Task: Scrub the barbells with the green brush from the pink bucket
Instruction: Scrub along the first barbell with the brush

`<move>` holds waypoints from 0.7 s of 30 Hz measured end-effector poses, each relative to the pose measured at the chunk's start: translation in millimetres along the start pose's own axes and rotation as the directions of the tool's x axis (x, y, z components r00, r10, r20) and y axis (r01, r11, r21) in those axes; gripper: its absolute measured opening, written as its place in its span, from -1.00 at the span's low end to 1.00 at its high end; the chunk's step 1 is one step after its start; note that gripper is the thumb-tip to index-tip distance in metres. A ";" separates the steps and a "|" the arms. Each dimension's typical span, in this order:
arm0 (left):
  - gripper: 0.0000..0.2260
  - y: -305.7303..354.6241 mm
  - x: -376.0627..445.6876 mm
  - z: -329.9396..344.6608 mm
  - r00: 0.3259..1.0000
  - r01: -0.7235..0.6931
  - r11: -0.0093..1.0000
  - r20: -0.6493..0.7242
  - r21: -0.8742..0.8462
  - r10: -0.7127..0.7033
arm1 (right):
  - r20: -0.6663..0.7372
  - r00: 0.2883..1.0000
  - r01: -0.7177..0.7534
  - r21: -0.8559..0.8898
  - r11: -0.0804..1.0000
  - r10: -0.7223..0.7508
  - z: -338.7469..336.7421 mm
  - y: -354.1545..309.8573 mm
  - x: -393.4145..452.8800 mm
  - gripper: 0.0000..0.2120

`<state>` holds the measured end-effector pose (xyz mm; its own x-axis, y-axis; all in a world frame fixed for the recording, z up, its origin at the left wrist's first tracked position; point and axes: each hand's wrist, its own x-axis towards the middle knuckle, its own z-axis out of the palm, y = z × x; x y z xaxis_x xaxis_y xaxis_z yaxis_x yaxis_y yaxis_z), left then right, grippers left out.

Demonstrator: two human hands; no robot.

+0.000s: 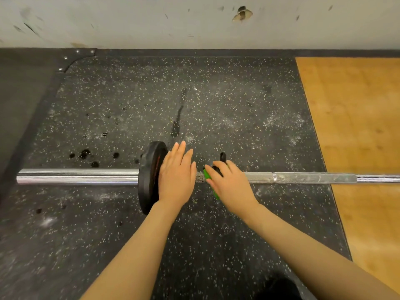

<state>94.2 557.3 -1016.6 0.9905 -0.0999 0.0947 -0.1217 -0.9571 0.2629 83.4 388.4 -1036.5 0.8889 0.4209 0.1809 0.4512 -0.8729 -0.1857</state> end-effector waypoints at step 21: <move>-0.57 -4.1 -11.6 10.9 0.999 -0.053 0.995 -0.007 0.082 0.054 | -0.067 0.997 0.023 -0.054 0.998 -0.026 7.7 13.4 -5.9 -0.59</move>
<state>83.9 559.4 -1029.3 0.9820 -0.1496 0.1156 -0.1686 -0.9696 0.1774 84.8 376.1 -1047.5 0.8693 0.4262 0.2505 0.4662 -0.8753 -0.1288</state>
